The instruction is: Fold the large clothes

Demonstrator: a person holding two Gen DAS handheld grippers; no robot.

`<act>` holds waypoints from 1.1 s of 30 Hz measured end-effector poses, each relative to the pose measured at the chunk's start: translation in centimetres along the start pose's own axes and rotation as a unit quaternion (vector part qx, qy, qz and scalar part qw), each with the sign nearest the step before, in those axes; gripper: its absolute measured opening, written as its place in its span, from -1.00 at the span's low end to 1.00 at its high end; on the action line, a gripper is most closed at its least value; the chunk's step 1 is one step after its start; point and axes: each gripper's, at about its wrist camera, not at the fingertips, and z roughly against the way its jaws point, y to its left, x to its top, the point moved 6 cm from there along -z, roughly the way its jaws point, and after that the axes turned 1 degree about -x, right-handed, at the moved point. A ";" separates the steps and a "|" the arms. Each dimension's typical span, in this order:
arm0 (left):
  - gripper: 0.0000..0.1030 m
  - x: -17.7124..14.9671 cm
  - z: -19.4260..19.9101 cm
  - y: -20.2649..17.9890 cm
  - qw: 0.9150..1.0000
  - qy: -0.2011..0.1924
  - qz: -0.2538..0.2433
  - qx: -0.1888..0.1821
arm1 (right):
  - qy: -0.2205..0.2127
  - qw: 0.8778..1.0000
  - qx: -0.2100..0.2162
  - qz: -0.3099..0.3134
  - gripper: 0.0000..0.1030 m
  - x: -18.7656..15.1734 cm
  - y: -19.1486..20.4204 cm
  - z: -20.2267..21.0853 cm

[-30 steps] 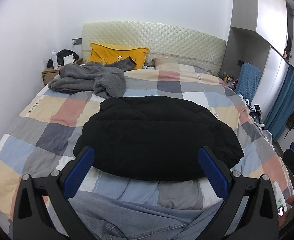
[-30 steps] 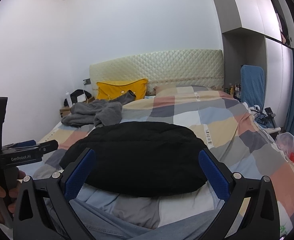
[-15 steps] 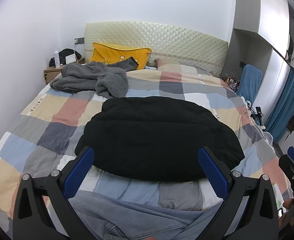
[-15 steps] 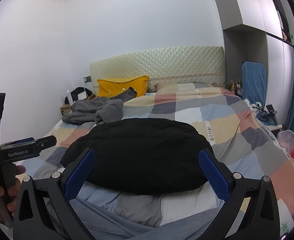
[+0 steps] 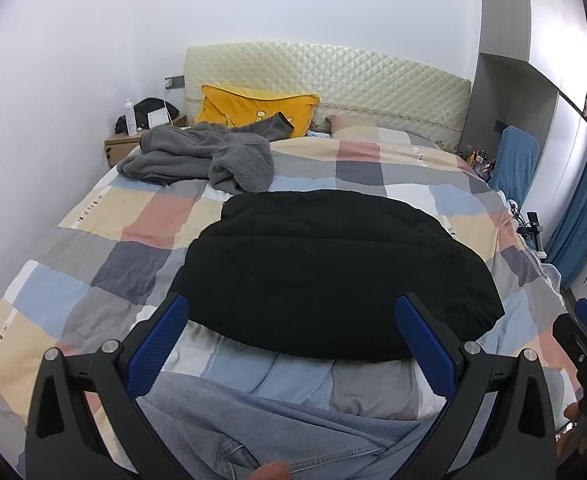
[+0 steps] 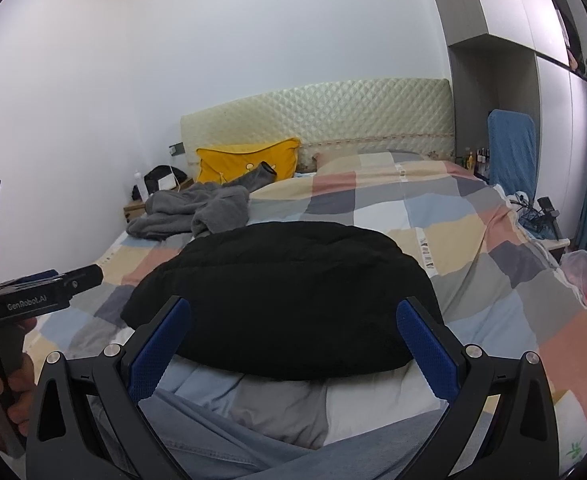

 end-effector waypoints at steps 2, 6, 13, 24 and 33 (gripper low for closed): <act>1.00 0.0 0.1 -0.1 1.000 -0.001 -0.005 0.005 | 0.001 1.000 0.000 -0.004 1.00 -0.1 -0.2 0.0; 1.00 0.0 -0.1 -0.4 1.000 0.008 -0.009 0.001 | 0.001 1.000 -0.001 -0.004 1.00 0.0 -0.3 0.0; 1.00 -0.1 -0.3 -0.4 1.000 0.016 -0.007 0.005 | -0.001 1.000 -0.004 0.001 1.00 -0.1 -0.3 -0.2; 1.00 -0.3 -0.3 -0.4 1.000 0.012 -0.006 0.007 | -0.004 1.000 -0.012 0.007 1.00 0.2 -0.3 -0.3; 1.00 -0.2 -0.1 -0.4 1.000 0.004 -0.006 0.012 | -0.007 1.000 -0.012 0.006 1.00 0.2 0.0 0.1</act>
